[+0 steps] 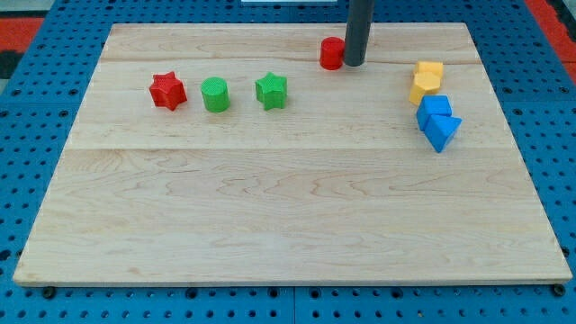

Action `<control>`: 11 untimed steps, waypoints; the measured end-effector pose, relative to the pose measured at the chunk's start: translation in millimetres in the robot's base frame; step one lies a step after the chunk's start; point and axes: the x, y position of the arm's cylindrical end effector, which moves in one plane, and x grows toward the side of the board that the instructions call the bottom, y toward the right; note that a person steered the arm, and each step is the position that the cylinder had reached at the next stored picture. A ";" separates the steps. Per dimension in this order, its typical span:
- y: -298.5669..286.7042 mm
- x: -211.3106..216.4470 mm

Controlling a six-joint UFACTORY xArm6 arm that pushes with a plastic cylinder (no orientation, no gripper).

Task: Place the red circle towards the top left of the board

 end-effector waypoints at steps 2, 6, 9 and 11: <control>-32.4 -13.7; -175.7 2.6; -77.4 -36.5; -189.1 -38.0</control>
